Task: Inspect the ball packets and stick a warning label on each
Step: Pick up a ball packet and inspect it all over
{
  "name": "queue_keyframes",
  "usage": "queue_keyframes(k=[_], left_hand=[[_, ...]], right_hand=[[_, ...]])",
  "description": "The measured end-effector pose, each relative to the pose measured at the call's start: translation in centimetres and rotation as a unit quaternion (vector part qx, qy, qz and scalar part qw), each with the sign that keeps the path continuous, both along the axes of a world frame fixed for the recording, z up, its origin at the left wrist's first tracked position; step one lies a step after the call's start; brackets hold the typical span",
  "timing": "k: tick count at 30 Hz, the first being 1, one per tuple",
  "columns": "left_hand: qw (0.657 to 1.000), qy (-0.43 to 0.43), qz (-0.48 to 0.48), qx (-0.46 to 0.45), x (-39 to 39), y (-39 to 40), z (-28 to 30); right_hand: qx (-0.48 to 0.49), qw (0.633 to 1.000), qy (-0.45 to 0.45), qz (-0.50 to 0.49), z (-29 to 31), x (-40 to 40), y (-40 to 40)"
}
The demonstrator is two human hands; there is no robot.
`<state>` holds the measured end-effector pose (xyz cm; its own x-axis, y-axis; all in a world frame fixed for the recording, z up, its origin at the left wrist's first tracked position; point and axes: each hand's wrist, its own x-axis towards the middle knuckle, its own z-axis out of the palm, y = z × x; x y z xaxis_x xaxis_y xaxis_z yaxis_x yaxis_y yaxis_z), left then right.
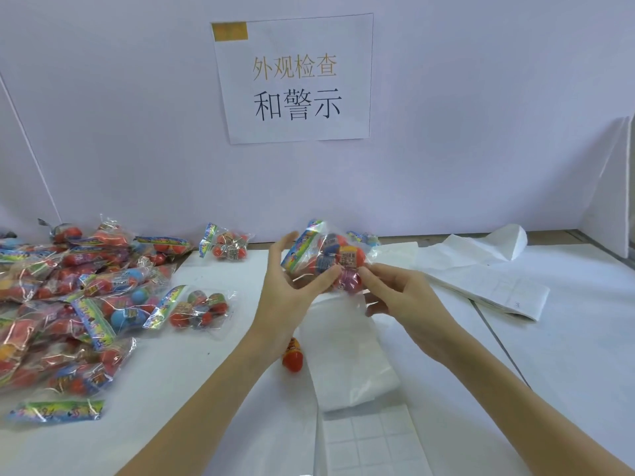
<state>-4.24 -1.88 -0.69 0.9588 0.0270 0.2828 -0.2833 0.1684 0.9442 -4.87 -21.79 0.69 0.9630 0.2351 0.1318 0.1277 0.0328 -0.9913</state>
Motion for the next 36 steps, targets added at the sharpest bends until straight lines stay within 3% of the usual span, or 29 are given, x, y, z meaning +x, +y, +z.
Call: queue_keyframes(k=[4, 8, 11, 14, 17, 21, 25, 29, 32, 36], left_hand=[[0.997, -0.063, 0.029, -0.021, 0.1, 0.9, 0.6], [0.997, -0.065, 0.041, 0.001, 0.2, 1.8, 1.2], [0.998, -0.058, 0.016, 0.005, 0.1, 1.7, 1.4], [0.997, -0.067, -0.014, 0.026, 0.0, 1.5, 1.2], [0.995, -0.078, -0.035, 0.052, -0.1, 1.4, 1.2], [0.993, -0.073, -0.029, 0.083, 0.0, 1.6, 0.9], [0.982, -0.104, 0.017, 0.155, -0.2, 1.7, 1.1], [0.973, -0.113, 0.023, 0.201, -0.8, 1.4, 1.7], [0.961, -0.102, -0.051, 0.252, -1.5, 1.1, 1.7], [0.898, -0.145, -0.065, 0.411, -1.4, 0.9, 0.6]], right_hand=[[-0.084, 0.995, -0.008, 0.051, -0.1, 0.1, -0.1], [-0.161, 0.985, -0.056, -0.011, -0.3, 0.2, -0.5], [-0.275, 0.951, -0.108, -0.087, -0.7, 0.6, -0.8], [-0.211, 0.967, -0.105, -0.098, -0.6, 0.5, -0.7], [-0.141, 0.987, -0.066, -0.030, -0.2, 0.2, -0.4], [-0.121, 0.991, -0.015, 0.053, -0.7, -0.2, 0.0], [-0.155, 0.985, -0.038, -0.067, -1.3, 0.5, 0.0], [-0.121, 0.970, 0.011, -0.212, -2.0, 2.0, -1.8], [-0.049, 0.971, 0.070, -0.223, -2.1, 2.6, -2.5], [-0.026, 0.976, 0.106, -0.188, -2.4, 2.6, -2.3]])
